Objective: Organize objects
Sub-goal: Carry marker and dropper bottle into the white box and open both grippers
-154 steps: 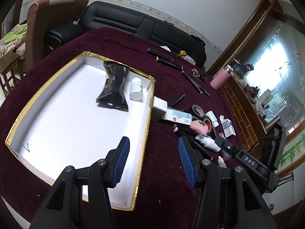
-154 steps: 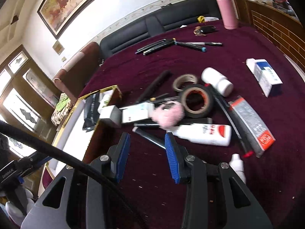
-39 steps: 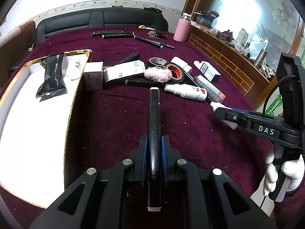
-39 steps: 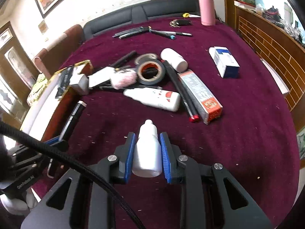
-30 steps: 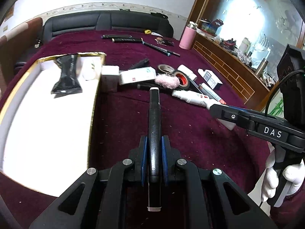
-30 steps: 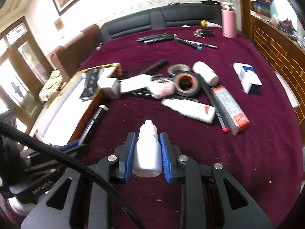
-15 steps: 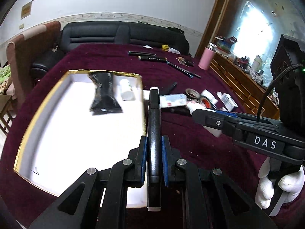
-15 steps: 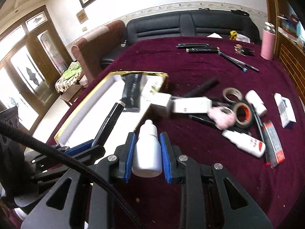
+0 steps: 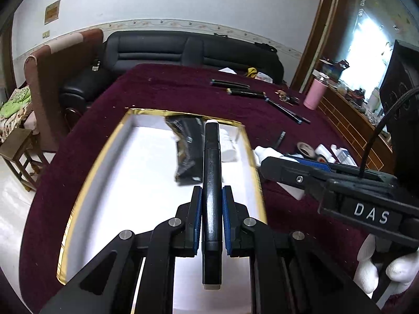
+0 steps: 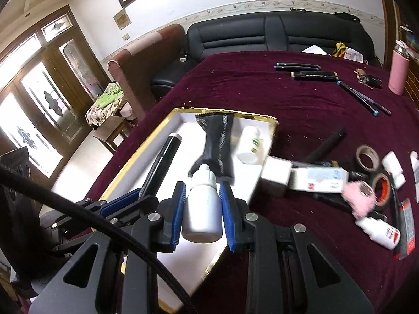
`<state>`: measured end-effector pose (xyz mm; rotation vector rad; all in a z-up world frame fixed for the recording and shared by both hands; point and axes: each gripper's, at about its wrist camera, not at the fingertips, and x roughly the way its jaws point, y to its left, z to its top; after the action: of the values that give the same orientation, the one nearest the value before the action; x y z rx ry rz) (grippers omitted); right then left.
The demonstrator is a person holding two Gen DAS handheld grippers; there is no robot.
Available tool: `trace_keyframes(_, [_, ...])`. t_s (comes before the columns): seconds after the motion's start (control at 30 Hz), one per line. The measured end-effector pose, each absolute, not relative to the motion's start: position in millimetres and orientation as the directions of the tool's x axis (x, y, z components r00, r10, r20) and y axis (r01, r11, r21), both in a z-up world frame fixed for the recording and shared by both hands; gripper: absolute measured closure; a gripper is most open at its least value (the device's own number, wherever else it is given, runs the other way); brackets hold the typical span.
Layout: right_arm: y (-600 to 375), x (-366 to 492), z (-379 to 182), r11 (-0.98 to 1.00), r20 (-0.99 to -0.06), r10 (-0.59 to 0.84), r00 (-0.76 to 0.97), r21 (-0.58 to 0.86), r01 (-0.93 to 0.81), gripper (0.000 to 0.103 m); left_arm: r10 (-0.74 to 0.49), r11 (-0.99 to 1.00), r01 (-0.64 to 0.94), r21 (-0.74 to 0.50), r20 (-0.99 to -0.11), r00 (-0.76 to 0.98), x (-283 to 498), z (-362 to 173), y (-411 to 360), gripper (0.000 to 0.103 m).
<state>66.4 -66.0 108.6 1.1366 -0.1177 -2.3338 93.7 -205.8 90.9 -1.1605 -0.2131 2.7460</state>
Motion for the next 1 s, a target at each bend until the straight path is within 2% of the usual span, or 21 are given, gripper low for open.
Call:
trace_keyframes(0.57, [-124.6,-24.2,80.6,-0.851,-0.754,-0.517,-0.405,0.402,0.337,0.078,0.135,-0.987,-0.017,-0.16,-0.771,-0.622,9.5,70.2,-253.9,0.092])
trace_keyframes(0.77, [-134.0,-45.1,64.7,-0.852,-0.768,-0.519,-0.374,0.431,0.298,0.078,0.152,-0.984,-0.01,-0.18,-0.8,-0.58,-12.4,52.9,-261.5,0.092])
trace_keyframes(1.0, [-143.3,-57.6,47.9,-0.872,-0.795,-0.484,-0.366,0.4,0.283,0.078,0.18,-0.975,0.01,-0.222,-0.814,-0.552,-32.3,34.3,-271.6,0.092])
